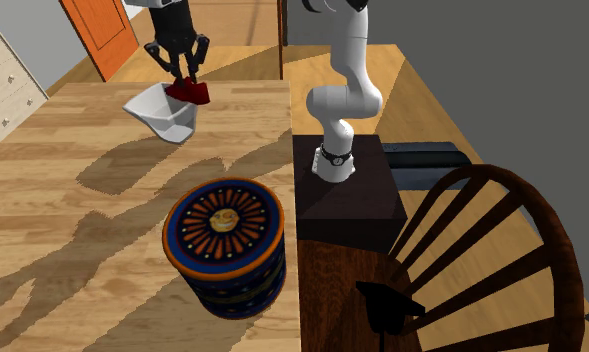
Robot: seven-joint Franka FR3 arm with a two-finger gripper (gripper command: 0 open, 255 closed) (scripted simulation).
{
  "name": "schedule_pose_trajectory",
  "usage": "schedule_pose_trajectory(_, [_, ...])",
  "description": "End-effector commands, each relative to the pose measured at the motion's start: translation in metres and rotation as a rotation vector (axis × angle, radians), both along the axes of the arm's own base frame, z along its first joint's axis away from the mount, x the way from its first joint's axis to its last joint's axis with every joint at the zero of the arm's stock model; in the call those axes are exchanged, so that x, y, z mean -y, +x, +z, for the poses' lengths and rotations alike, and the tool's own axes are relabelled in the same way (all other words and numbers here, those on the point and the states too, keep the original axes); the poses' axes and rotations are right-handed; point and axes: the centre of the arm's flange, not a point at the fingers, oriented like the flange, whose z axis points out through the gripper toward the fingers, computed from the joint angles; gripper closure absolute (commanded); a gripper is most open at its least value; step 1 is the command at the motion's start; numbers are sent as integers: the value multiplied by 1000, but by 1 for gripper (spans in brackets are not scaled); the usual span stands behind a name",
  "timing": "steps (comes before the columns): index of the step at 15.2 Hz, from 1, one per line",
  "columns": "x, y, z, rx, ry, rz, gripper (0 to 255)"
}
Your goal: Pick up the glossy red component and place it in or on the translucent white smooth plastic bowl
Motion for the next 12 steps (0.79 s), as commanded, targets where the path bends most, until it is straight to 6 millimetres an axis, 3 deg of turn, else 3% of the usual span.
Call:
schedule_pose_trajectory(1, [19, -20, 1, -1, -1, 2, 255])
schedule_pose_trajectory(12, [128, -116, 10, -1, -1, 2, 255])
